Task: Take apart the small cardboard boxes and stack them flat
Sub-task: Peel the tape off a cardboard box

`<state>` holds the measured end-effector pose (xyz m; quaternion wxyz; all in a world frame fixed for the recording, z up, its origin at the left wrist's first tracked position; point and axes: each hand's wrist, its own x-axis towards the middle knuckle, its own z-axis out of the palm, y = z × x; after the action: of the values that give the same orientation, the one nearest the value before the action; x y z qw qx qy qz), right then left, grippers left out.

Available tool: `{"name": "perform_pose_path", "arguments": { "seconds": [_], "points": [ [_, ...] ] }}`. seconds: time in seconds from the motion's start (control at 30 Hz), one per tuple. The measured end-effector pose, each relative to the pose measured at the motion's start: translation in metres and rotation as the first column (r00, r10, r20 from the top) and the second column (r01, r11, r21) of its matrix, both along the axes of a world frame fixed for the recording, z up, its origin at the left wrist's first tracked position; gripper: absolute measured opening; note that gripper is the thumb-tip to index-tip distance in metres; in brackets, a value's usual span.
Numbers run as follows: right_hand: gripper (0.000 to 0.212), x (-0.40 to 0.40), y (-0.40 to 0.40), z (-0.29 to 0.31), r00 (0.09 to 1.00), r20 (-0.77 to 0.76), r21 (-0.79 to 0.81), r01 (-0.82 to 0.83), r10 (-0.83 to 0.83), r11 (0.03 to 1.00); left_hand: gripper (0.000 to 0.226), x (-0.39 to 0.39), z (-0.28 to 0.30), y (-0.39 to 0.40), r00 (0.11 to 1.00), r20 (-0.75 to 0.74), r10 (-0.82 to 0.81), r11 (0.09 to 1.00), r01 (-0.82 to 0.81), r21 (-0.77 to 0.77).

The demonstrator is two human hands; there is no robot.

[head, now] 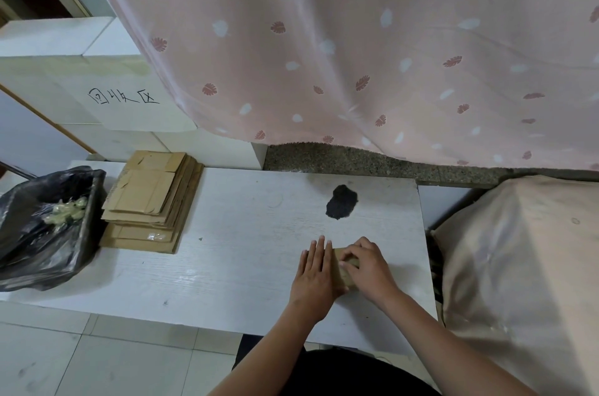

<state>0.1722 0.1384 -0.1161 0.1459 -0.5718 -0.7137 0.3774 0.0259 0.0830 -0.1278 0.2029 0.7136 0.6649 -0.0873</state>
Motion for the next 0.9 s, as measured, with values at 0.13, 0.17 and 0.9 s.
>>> {"name": "perform_pose_path", "arguments": {
  "seconds": [0.13, 0.17, 0.9],
  "points": [
    [0.007, -0.005, 0.002, 0.003, 0.997, 0.065, 0.022, -0.048, 0.046, 0.999, 0.095, -0.001, -0.001, 0.0, 1.0, -0.008, 0.0, 1.0, 0.0, 0.004],
    [0.006, -0.006, 0.002, 0.004, 0.992, 0.099, 0.032, -0.079, 0.076, 0.996, 0.094, -0.001, -0.001, 0.0, 1.0, -0.007, -0.001, 1.0, 0.001, 0.003],
    [0.025, 0.018, 0.004, 0.021, 0.902, -0.179, -0.354, 0.313, -0.393, 0.881, 0.097, -0.004, 0.006, 0.002, 0.998, 0.047, 0.029, 1.0, -0.028, -0.007]
  ]
}}
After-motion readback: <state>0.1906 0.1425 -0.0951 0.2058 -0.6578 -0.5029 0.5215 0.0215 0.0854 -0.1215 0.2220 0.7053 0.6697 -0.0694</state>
